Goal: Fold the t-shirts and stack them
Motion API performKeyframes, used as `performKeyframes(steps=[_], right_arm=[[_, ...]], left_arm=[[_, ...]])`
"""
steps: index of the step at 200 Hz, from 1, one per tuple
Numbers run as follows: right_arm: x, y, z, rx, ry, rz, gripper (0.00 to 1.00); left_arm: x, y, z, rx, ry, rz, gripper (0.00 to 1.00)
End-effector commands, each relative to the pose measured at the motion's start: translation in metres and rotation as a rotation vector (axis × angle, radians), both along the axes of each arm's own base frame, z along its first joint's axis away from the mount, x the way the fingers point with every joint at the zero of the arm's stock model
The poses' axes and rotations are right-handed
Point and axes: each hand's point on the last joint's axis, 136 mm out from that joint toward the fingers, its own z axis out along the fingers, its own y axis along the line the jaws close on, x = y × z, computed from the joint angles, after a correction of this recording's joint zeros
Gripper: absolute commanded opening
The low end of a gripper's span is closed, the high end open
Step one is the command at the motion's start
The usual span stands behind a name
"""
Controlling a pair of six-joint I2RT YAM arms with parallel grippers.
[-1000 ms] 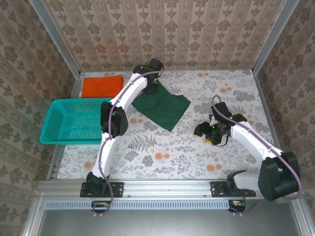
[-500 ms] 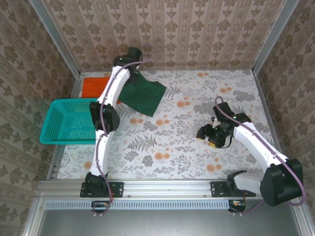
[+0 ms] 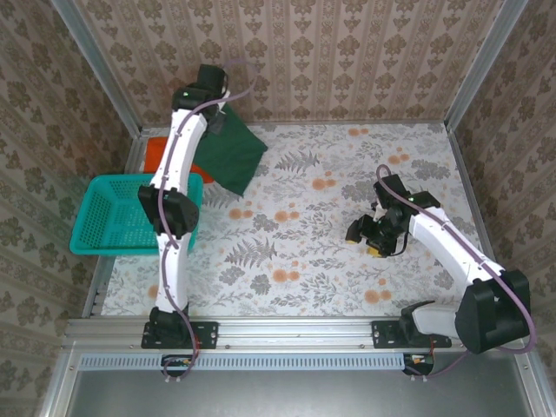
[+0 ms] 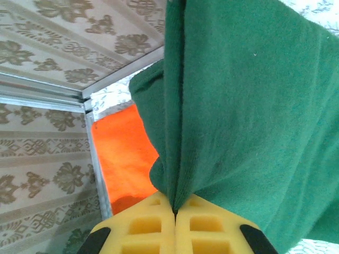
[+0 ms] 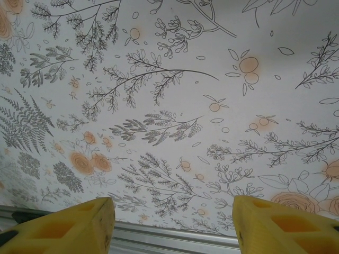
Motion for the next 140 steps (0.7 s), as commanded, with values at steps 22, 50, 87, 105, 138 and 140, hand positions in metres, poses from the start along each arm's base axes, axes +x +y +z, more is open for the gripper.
performKeyframes(steps=[22, 50, 87, 105, 138, 140], right_arm=[[0.002, 0.003, 0.005, -0.014, 0.015, 0.01, 0.62], [0.003, 0.005, 0.006, -0.015, 0.014, 0.018, 0.61], [0.003, 0.006, 0.007, -0.017, 0.012, 0.02, 0.61], [0.003, 0.006, 0.008, -0.019, 0.01, 0.018, 0.61], [0.003, 0.008, 0.007, -0.019, 0.013, 0.015, 0.61], [0.004, 0.008, 0.008, -0.019, 0.011, 0.015, 0.61]], left_arm=[[0.004, 0.021, 0.042, -0.014, -0.105, 0.003, 0.0], [0.009, 0.033, 0.051, -0.02, -0.137, 0.024, 0.0], [0.012, 0.063, 0.043, -0.021, -0.126, 0.105, 0.0], [0.012, 0.077, 0.044, -0.019, -0.134, 0.147, 0.0], [0.014, 0.107, 0.029, -0.029, -0.116, 0.243, 0.0], [0.014, 0.109, 0.028, -0.032, -0.115, 0.25, 0.0]])
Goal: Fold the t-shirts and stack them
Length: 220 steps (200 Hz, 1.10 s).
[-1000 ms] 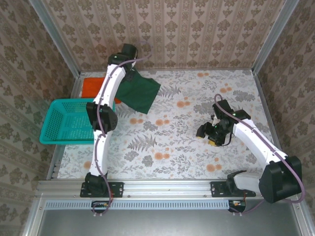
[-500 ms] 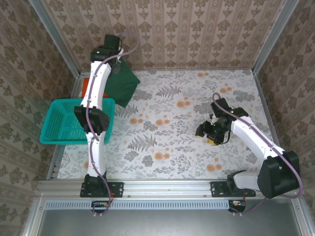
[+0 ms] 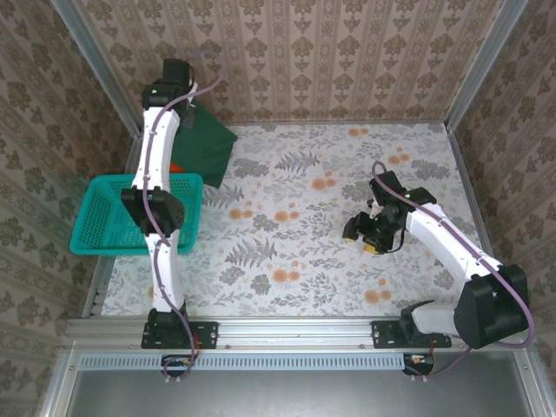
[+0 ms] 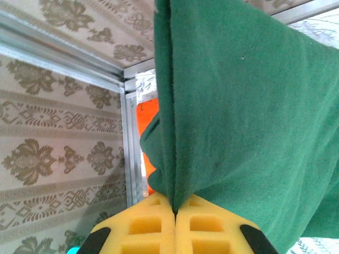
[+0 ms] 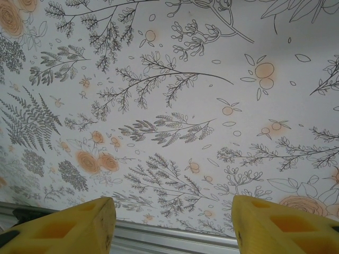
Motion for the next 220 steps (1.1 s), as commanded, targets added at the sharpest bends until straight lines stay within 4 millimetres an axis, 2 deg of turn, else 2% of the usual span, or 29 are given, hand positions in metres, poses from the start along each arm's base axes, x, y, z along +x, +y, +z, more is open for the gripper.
performKeyframes(steps=[1, 23, 42, 62, 67, 75, 79, 86, 94, 102, 114, 136, 157, 183, 191, 197, 206, 217, 220], right_arm=[[-0.002, -0.001, 0.003, -0.02, 0.02, -0.012, 0.61], [-0.002, 0.0, 0.003, -0.02, 0.022, -0.011, 0.61], [-0.003, 0.0, 0.004, -0.021, 0.027, -0.013, 0.61], [-0.005, 0.0, 0.004, -0.025, 0.035, -0.012, 0.61], [-0.005, 0.0, 0.004, -0.024, 0.035, -0.013, 0.61], [-0.006, 0.0, 0.005, -0.023, 0.036, -0.012, 0.61], [-0.006, 0.0, 0.006, -0.025, 0.038, -0.012, 0.62], [-0.005, -0.001, 0.008, -0.029, 0.036, -0.011, 0.62], [-0.005, -0.001, 0.008, -0.03, 0.036, -0.012, 0.62], [-0.004, 0.0, 0.011, -0.028, 0.03, -0.014, 0.62], [-0.001, 0.0, 0.011, -0.025, 0.024, -0.019, 0.62], [0.007, 0.0, 0.016, -0.031, -0.006, -0.029, 0.63], [0.019, -0.001, 0.024, -0.04, -0.057, -0.041, 0.64], [0.036, -0.01, 0.037, -0.091, -0.158, -0.062, 0.66], [0.041, -0.015, 0.042, -0.116, -0.196, -0.074, 0.67], [0.045, -0.019, 0.046, -0.135, -0.226, -0.084, 0.68], [0.05, -0.024, 0.052, -0.156, -0.269, -0.103, 0.69], [0.056, -0.032, 0.06, -0.187, -0.326, -0.133, 0.7], [0.057, -0.035, 0.062, -0.195, -0.341, -0.142, 0.71]], left_arm=[[0.005, 0.028, 0.013, -0.02, -0.07, 0.11, 0.0], [0.005, 0.055, -0.003, -0.025, -0.044, 0.18, 0.0], [0.007, 0.084, -0.031, -0.01, 0.008, 0.24, 0.0], [0.003, 0.124, -0.059, 0.03, 0.059, 0.351, 0.15], [-0.001, 0.133, -0.062, 0.034, 0.066, 0.384, 0.21], [-0.007, 0.149, -0.064, 0.046, 0.069, 0.446, 0.42], [-0.011, 0.157, -0.062, 0.055, 0.062, 0.484, 0.56], [-0.018, 0.168, -0.057, 0.059, 0.045, 0.545, 0.7], [-0.023, 0.173, -0.051, 0.033, 0.026, 0.584, 0.82], [-0.026, 0.172, -0.042, 0.001, -0.004, 0.602, 0.99], [-0.022, 0.162, -0.03, -0.061, -0.045, 0.576, 1.0], [-0.015, 0.133, 0.01, -0.138, -0.155, 0.51, 1.0], [-0.009, 0.093, 0.053, -0.214, -0.265, 0.397, 1.0], [-0.014, 0.046, 0.098, -0.388, -0.381, 0.326, 1.0], [-0.014, 0.026, 0.103, -0.463, -0.393, 0.284, 1.0], [-0.018, 0.012, 0.116, -0.522, -0.42, 0.252, 1.0], [-0.021, -0.01, 0.113, -0.617, -0.421, 0.23, 1.0], [-0.025, -0.045, 0.117, -0.746, -0.436, 0.148, 1.0], [-0.027, -0.055, 0.113, -0.776, -0.43, 0.129, 1.0]])
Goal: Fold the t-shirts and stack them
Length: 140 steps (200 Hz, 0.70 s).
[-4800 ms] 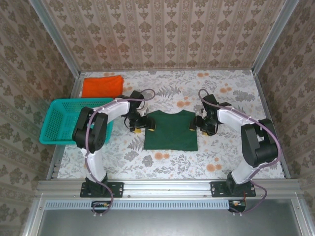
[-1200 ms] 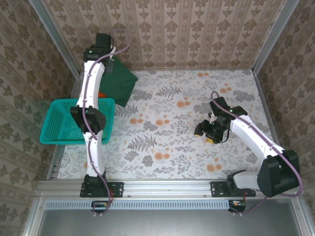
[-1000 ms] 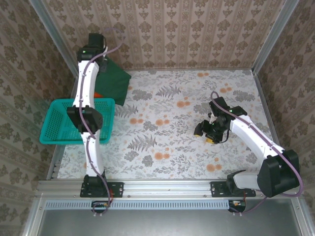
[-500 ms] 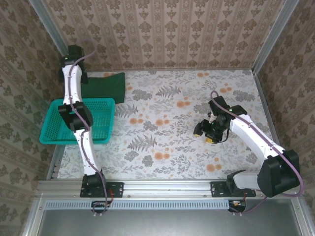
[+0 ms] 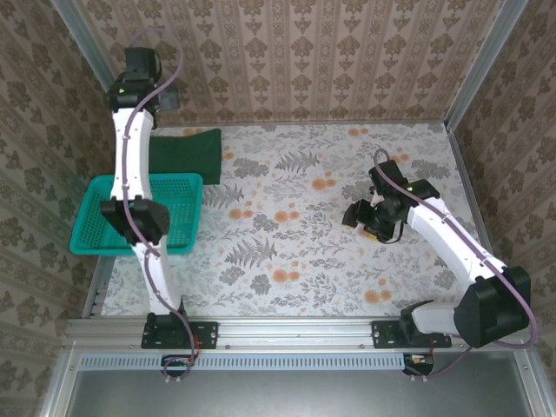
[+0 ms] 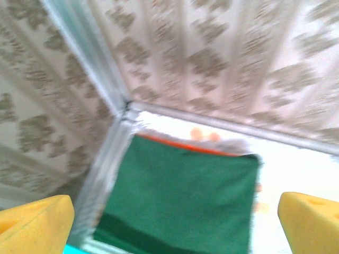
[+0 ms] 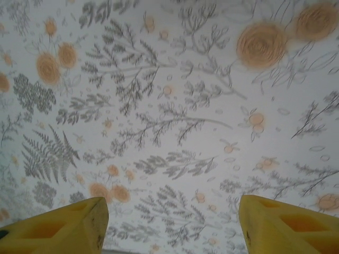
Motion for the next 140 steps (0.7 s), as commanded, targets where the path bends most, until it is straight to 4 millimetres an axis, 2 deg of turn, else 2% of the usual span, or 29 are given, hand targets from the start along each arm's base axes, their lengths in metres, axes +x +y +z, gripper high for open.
performKeyframes(steps=[1, 7, 9, 23, 37, 44, 53, 63, 67, 71, 80, 97, 130, 138, 140], right_arm=[[0.019, -0.021, 0.029, -0.09, -0.172, -0.083, 0.71], [0.021, -0.026, 0.034, -0.11, -0.204, -0.099, 0.73], [0.022, -0.028, 0.036, -0.115, -0.213, -0.105, 0.75], [0.024, -0.043, 0.048, -0.169, -0.287, -0.152, 0.79], [0.025, -0.057, 0.062, -0.217, -0.366, -0.195, 0.82], [0.025, -0.064, 0.069, -0.241, -0.409, -0.221, 0.89], [0.025, -0.073, 0.077, -0.271, -0.468, -0.246, 0.99], [0.023, -0.083, 0.088, -0.303, -0.538, -0.269, 0.99], [0.022, -0.086, 0.091, -0.316, -0.563, -0.274, 1.0], [0.021, -0.089, 0.094, -0.325, -0.588, -0.277, 1.0], [0.02, -0.094, 0.101, -0.348, -0.648, -0.275, 1.0], [0.014, -0.104, 0.107, -0.398, -0.733, -0.276, 1.0], [0.006, -0.117, 0.105, -0.474, -0.816, -0.288, 0.99], [0.006, -0.118, 0.102, -0.483, -0.817, -0.288, 1.0], [0.006, -0.118, 0.1, -0.484, -0.817, -0.288, 1.0]], left_arm=[[0.0, -0.062, 0.01, -0.289, -0.125, -0.146, 1.0], [-0.004, -0.082, 0.012, -0.335, -0.158, -0.204, 1.0], [-0.004, -0.091, 0.004, -0.354, -0.149, -0.226, 1.0], [-0.019, -0.137, -0.011, -0.448, -0.159, -0.337, 1.0], [-0.042, -0.179, -0.029, -0.475, -0.132, -0.435, 1.0], [-0.056, -0.199, -0.039, -0.474, -0.117, -0.491, 1.0], [-0.076, -0.218, -0.05, -0.459, -0.113, -0.547, 1.0], [-0.098, -0.231, -0.061, -0.434, -0.138, -0.59, 1.0], [-0.103, -0.228, -0.067, -0.421, -0.151, -0.586, 1.0], [-0.115, -0.238, -0.074, -0.412, -0.153, -0.617, 1.0], [-0.13, -0.236, -0.086, -0.39, -0.153, -0.618, 1.0], [-0.149, -0.216, -0.103, -0.316, -0.147, -0.585, 1.0], [-0.18, -0.149, -0.1, -0.146, -0.304, -0.451, 1.0], [-0.188, -0.133, -0.105, -0.142, -0.294, -0.415, 1.0], [-0.188, -0.123, -0.108, -0.138, -0.289, -0.387, 1.0]])
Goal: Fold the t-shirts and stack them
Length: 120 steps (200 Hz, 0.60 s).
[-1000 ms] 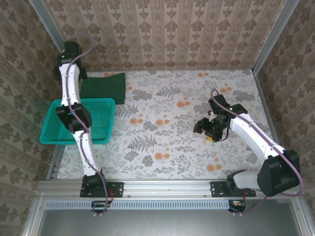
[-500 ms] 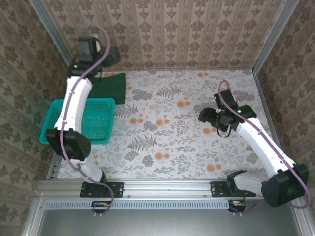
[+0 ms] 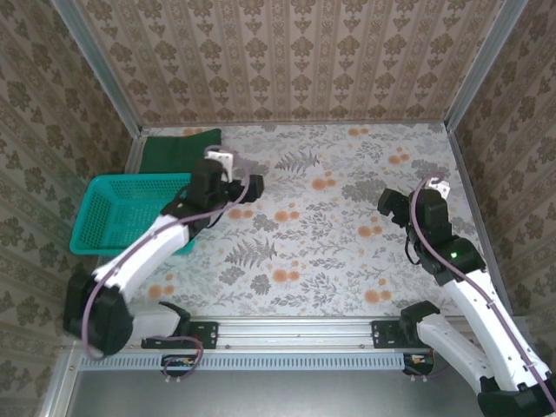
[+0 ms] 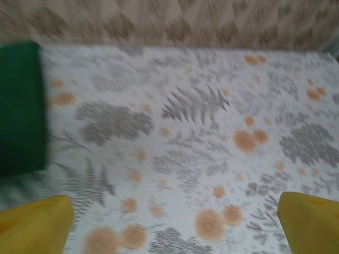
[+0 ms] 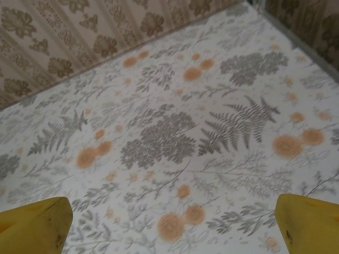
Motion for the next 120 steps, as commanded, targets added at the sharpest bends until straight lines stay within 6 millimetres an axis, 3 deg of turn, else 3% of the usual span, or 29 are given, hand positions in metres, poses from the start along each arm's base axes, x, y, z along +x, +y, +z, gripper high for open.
performKeyframes(steps=[1, 32, 50, 67, 95, 120], right_arm=[[0.005, -0.013, 0.007, -0.094, -0.071, -0.041, 1.0], [0.01, -0.007, -0.015, -0.109, -0.079, -0.001, 1.0], [0.015, -0.002, -0.028, -0.12, -0.087, 0.033, 0.99], [0.027, 0.014, -0.042, -0.156, -0.085, 0.143, 1.0], [0.034, 0.018, -0.063, -0.19, -0.051, 0.171, 0.99], [0.032, 0.017, -0.081, -0.22, -0.023, 0.186, 1.0]], left_arm=[[-0.004, 0.057, 0.027, 0.048, -0.162, 0.169, 1.0], [-0.033, 0.122, -0.014, 0.115, -0.031, 0.304, 1.0], [-0.04, 0.143, -0.033, 0.14, -0.029, 0.333, 1.0], [-0.043, 0.169, -0.058, 0.132, 0.011, 0.427, 1.0], [-0.048, 0.186, -0.09, 0.166, 0.05, 0.46, 1.0], [-0.054, 0.196, -0.092, 0.176, 0.052, 0.475, 1.0]])
